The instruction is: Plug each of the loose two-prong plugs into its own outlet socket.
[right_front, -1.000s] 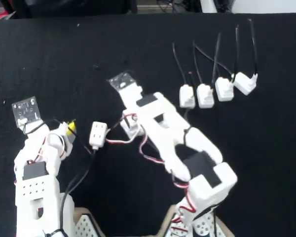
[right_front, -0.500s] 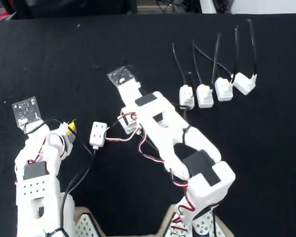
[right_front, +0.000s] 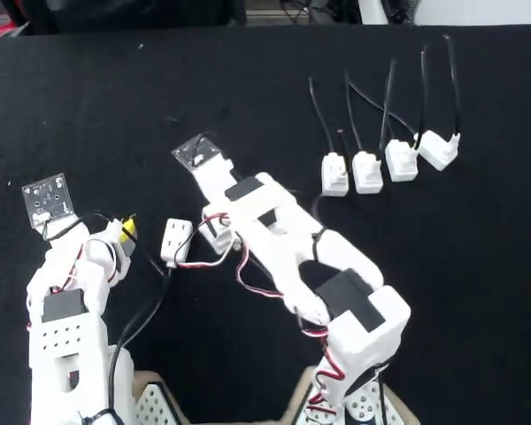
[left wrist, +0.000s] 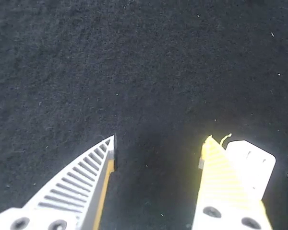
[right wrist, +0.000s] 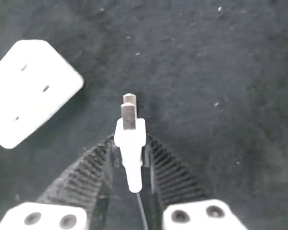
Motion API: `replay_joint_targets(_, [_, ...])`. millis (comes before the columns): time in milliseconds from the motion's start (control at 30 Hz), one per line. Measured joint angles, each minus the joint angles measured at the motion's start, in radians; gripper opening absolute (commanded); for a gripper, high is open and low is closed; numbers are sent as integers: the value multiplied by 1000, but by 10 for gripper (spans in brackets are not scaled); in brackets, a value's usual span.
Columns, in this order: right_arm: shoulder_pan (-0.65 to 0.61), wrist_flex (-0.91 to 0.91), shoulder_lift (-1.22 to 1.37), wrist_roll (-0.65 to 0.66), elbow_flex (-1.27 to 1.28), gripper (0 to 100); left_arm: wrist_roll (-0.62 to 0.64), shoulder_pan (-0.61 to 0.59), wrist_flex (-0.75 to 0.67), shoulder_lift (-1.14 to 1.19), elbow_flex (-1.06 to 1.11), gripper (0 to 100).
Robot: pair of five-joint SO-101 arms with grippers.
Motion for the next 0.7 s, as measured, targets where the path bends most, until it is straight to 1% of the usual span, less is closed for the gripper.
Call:
replay_joint_targets(100, [0,2,0,-2,0,10,0,0,0,0,0,288])
replay_joint_targets(233, [2,20,-6,-2,0,11,0,0,0,0,0,288])
replay_joint_targets(300, [2,48,-46,0,15,11,0,0,0,0,0,288])
replay_joint_targets(400, [-8,48,-164,-2,114,11,0,0,0,0,0,288])
replay_joint_targets(500, [-32,-51,-311,0,272,11,0,0,0,0,0,288])
replay_joint_targets(600, [-35,-201,-445,-2,414,11,0,0,0,0,0,288])
replay_joint_targets(700, [-64,-353,-523,-2,511,11,0,3,0,0,0,288])
